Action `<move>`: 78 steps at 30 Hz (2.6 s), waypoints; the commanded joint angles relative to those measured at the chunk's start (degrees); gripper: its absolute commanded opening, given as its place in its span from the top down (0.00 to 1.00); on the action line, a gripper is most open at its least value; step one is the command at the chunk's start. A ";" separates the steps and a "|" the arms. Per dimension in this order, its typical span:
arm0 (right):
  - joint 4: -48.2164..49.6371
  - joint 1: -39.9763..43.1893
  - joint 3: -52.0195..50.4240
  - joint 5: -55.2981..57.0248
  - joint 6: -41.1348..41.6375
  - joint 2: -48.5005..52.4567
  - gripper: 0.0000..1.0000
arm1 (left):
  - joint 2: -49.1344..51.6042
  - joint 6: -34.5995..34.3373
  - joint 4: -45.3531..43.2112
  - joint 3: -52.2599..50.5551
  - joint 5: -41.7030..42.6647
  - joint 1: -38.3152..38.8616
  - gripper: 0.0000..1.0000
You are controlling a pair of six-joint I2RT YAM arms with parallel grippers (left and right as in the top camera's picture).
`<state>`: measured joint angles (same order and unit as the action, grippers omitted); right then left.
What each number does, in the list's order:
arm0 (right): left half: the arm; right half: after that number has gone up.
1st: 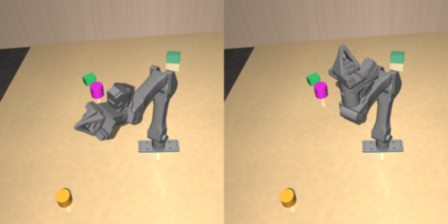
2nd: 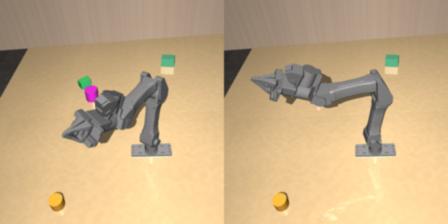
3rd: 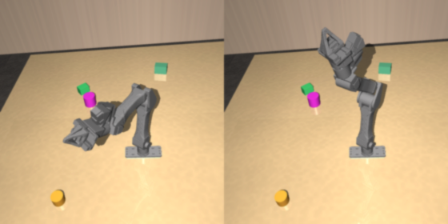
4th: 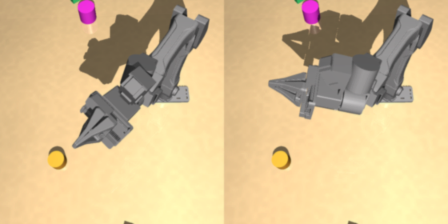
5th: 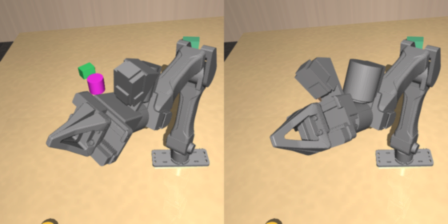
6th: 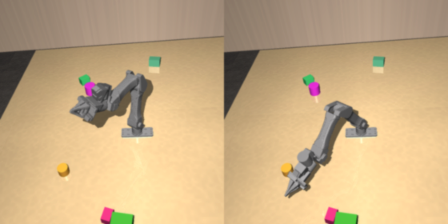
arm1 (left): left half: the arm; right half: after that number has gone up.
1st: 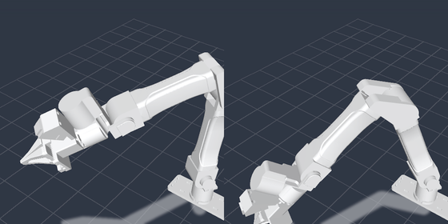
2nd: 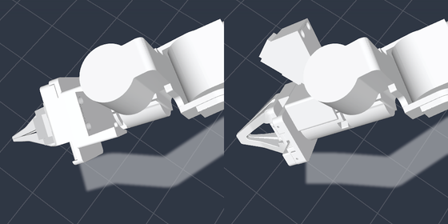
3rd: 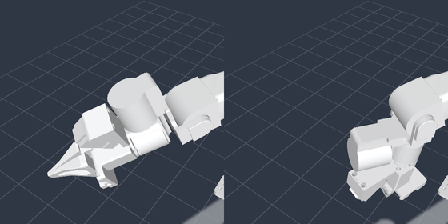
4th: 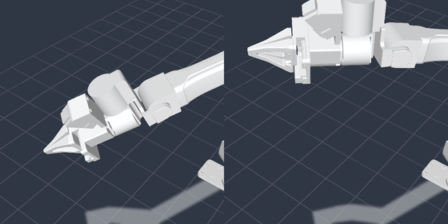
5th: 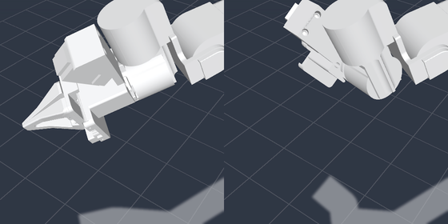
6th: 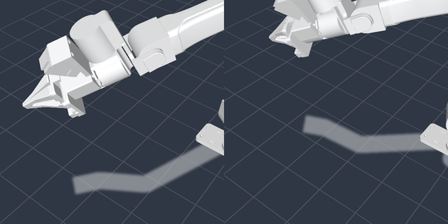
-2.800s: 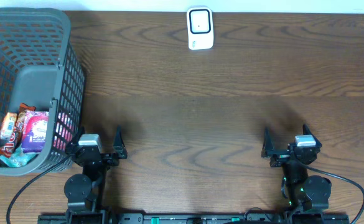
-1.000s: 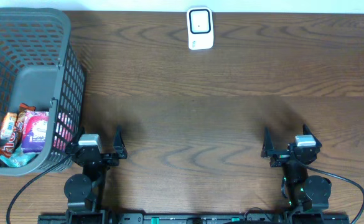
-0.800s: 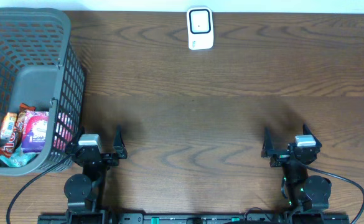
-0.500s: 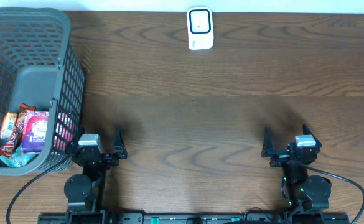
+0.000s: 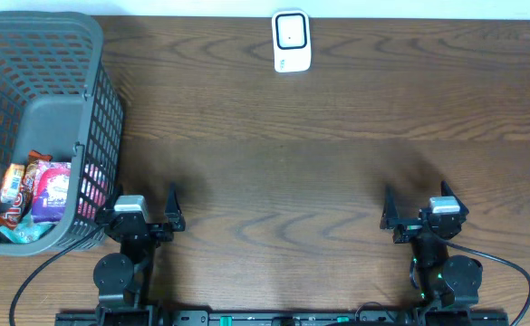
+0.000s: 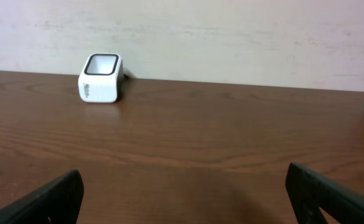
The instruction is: Scan the item barcode
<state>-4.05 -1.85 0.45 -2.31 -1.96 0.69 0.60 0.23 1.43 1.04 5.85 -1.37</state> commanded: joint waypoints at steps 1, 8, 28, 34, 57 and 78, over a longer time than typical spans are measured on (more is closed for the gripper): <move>-0.22 -0.50 -0.09 0.07 -0.46 -0.31 0.01 | -0.37 -1.97 1.97 -0.81 2.71 0.22 0.02; -0.22 -0.50 -0.09 0.07 -0.46 -0.31 0.01 | -0.37 -22.75 0.35 -0.76 11.72 0.22 0.02; -0.22 -0.50 -0.09 0.07 -0.44 -0.31 0.01 | 4.07 -21.49 -20.35 18.86 18.23 0.15 0.02; -0.22 -0.50 -0.09 0.07 -0.46 -0.31 0.01 | 20.72 -16.02 -10.67 37.90 16.57 0.15 0.02; -0.22 -0.50 -0.09 0.07 -0.46 -0.31 0.01 | 71.08 -4.02 29.22 91.08 -17.40 -14.36 0.02; -0.22 -0.50 -0.09 0.07 -0.44 -0.31 0.01 | 82.86 -1.09 40.87 87.80 -25.88 -22.38 0.02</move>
<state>-4.05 -1.85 0.43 -2.31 -1.96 0.69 82.32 -1.43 40.53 90.17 -20.03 -23.57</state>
